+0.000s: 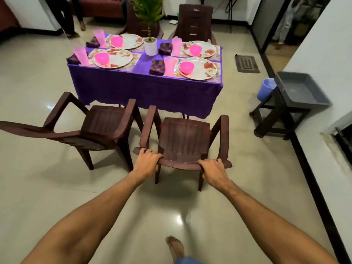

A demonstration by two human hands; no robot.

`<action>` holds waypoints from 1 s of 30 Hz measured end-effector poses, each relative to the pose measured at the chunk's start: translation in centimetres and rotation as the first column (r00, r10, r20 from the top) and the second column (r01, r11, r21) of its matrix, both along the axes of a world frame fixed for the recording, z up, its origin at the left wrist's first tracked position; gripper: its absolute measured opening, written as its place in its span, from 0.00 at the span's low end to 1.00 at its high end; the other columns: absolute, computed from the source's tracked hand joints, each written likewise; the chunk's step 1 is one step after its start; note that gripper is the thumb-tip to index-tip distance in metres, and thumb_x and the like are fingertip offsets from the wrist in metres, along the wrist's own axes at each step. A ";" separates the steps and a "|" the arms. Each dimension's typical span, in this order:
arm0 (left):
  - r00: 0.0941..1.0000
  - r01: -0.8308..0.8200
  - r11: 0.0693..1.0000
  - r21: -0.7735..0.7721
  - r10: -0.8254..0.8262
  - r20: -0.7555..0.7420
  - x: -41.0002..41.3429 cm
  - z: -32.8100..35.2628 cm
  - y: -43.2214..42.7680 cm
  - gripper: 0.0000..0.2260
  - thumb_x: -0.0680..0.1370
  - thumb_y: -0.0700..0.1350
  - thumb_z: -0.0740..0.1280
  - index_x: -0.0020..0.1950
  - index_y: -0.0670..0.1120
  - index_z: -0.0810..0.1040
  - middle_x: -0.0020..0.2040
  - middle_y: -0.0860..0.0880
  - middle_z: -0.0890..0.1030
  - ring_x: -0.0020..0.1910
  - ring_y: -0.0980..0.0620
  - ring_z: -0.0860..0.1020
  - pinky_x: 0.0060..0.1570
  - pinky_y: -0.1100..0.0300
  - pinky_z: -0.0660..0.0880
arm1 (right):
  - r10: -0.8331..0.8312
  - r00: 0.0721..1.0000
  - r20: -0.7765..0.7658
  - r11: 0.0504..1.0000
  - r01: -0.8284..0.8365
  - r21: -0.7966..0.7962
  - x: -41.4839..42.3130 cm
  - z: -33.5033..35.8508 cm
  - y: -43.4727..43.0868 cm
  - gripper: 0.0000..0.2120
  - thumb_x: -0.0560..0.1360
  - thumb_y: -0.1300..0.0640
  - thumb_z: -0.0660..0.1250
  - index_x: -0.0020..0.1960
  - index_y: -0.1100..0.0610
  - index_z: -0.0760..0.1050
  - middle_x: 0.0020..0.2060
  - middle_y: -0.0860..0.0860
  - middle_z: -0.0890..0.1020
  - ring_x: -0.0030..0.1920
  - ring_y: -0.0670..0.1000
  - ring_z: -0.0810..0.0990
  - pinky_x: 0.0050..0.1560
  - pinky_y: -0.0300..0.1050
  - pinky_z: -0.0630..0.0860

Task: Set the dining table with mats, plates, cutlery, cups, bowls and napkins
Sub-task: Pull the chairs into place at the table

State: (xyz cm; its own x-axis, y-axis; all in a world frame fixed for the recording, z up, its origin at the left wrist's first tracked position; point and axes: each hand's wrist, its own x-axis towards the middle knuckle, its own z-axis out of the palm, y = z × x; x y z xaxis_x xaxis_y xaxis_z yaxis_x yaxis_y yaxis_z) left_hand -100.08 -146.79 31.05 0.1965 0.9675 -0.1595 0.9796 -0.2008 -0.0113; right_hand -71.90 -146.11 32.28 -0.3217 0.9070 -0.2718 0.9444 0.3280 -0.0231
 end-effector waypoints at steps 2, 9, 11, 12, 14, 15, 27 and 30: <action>1.000 -0.006 1.000 -0.004 0.006 -0.008 -0.1 0.1 0.2 0.19 0.74 0.47 0.69 0.64 0.58 0.77 0.59 0.55 0.82 0.61 0.51 0.77 0.62 0.49 0.66 | 0.002 1.000 0.006 1.000 -0.003 0.008 -0.1 -0.2 0.5 0.21 0.74 0.60 0.63 0.65 0.46 0.74 0.57 0.49 0.82 0.60 0.55 0.79 0.61 0.53 0.67; 0.997 0.032 0.997 -0.072 -0.028 0.066 0.3 0.0 1.4 0.19 0.78 0.40 0.66 0.66 0.57 0.77 0.60 0.55 0.81 0.64 0.49 0.75 0.69 0.38 0.56 | -0.005 1.000 0.016 0.999 0.004 0.043 -0.3 -0.6 1.0 0.17 0.76 0.62 0.64 0.60 0.46 0.76 0.53 0.48 0.84 0.56 0.55 0.82 0.58 0.54 0.69; 0.997 0.051 0.996 -0.073 -0.047 0.056 0.2 -0.1 2.0 0.19 0.78 0.40 0.65 0.66 0.57 0.76 0.59 0.55 0.82 0.63 0.50 0.76 0.67 0.39 0.59 | -0.023 1.000 0.018 0.998 0.022 0.063 -0.3 -0.6 1.3 0.17 0.76 0.62 0.65 0.60 0.46 0.76 0.53 0.48 0.84 0.55 0.54 0.82 0.56 0.53 0.69; 0.997 0.058 0.996 -0.066 -0.054 0.059 0.1 -0.1 2.4 0.19 0.78 0.40 0.65 0.66 0.58 0.76 0.59 0.55 0.82 0.62 0.50 0.76 0.66 0.39 0.61 | -0.029 0.999 0.016 0.997 0.028 0.074 -0.3 -0.6 1.6 0.17 0.76 0.62 0.65 0.61 0.45 0.77 0.53 0.47 0.84 0.56 0.54 0.82 0.56 0.53 0.68; 0.995 0.078 0.996 -0.049 -0.075 0.061 0.0 0.1 3.1 0.19 0.78 0.39 0.63 0.65 0.58 0.76 0.58 0.55 0.82 0.60 0.50 0.78 0.61 0.42 0.64 | -0.046 0.999 0.018 0.996 0.045 0.082 -0.6 -0.5 2.2 0.17 0.79 0.61 0.62 0.63 0.45 0.76 0.55 0.47 0.84 0.57 0.54 0.81 0.58 0.53 0.67; 0.994 0.087 0.995 -0.044 -0.084 0.065 0.0 0.1 3.4 0.19 0.78 0.39 0.62 0.65 0.58 0.77 0.57 0.54 0.82 0.58 0.50 0.79 0.58 0.44 0.65 | -0.062 0.998 0.026 0.995 0.060 0.081 -0.6 -0.4 2.5 0.17 0.80 0.60 0.60 0.64 0.44 0.76 0.55 0.47 0.84 0.58 0.53 0.80 0.60 0.53 0.66; 0.988 0.142 0.989 -0.045 -0.139 0.070 0.0 -0.5 2.8 0.16 0.77 0.38 0.61 0.61 0.53 0.77 0.54 0.51 0.83 0.55 0.46 0.80 0.59 0.44 0.68 | -0.135 0.988 0.074 0.986 0.126 0.111 -0.8 -1.4 1.7 0.22 0.80 0.61 0.56 0.68 0.42 0.74 0.57 0.46 0.83 0.58 0.53 0.79 0.61 0.53 0.65; 0.985 0.163 0.986 -0.041 -0.160 0.060 -0.2 -0.7 2.9 0.16 0.77 0.38 0.62 0.62 0.53 0.77 0.55 0.50 0.83 0.56 0.46 0.80 0.57 0.45 0.68 | -0.141 0.988 0.064 0.984 0.133 0.115 -0.8 -1.3 1.6 0.22 0.81 0.60 0.56 0.69 0.42 0.74 0.58 0.46 0.83 0.59 0.53 0.79 0.60 0.53 0.65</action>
